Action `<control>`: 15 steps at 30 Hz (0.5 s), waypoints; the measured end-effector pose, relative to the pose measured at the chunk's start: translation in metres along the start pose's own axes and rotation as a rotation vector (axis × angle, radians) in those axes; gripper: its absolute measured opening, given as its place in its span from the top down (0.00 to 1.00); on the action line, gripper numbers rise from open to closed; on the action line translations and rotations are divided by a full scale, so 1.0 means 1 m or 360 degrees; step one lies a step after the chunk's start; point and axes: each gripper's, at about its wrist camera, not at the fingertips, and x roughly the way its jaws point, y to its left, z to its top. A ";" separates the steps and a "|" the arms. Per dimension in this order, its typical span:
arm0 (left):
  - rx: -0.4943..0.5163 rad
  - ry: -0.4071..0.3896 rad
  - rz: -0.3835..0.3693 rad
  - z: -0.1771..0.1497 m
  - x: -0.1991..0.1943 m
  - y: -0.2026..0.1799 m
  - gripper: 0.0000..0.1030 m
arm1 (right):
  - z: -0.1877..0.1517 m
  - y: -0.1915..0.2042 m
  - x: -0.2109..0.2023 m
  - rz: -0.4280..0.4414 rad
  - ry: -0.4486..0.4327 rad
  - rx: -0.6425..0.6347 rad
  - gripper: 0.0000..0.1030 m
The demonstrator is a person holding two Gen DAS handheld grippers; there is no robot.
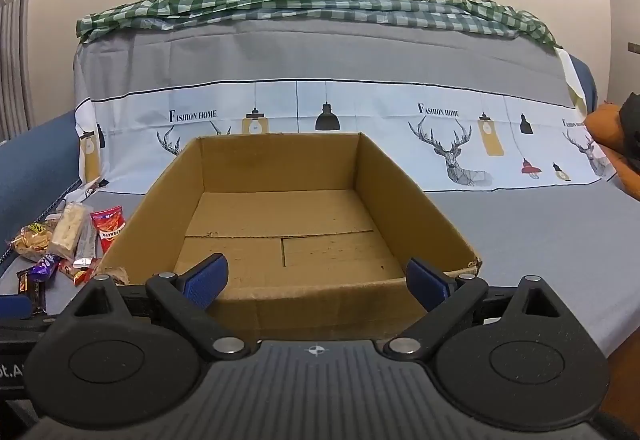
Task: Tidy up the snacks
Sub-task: 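Move both tools from the box toward the snack pile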
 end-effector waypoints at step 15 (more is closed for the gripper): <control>-0.0074 0.0118 -0.0321 0.025 0.003 0.034 0.61 | 0.000 0.009 -0.010 0.0145 -0.0084 -0.0018 0.52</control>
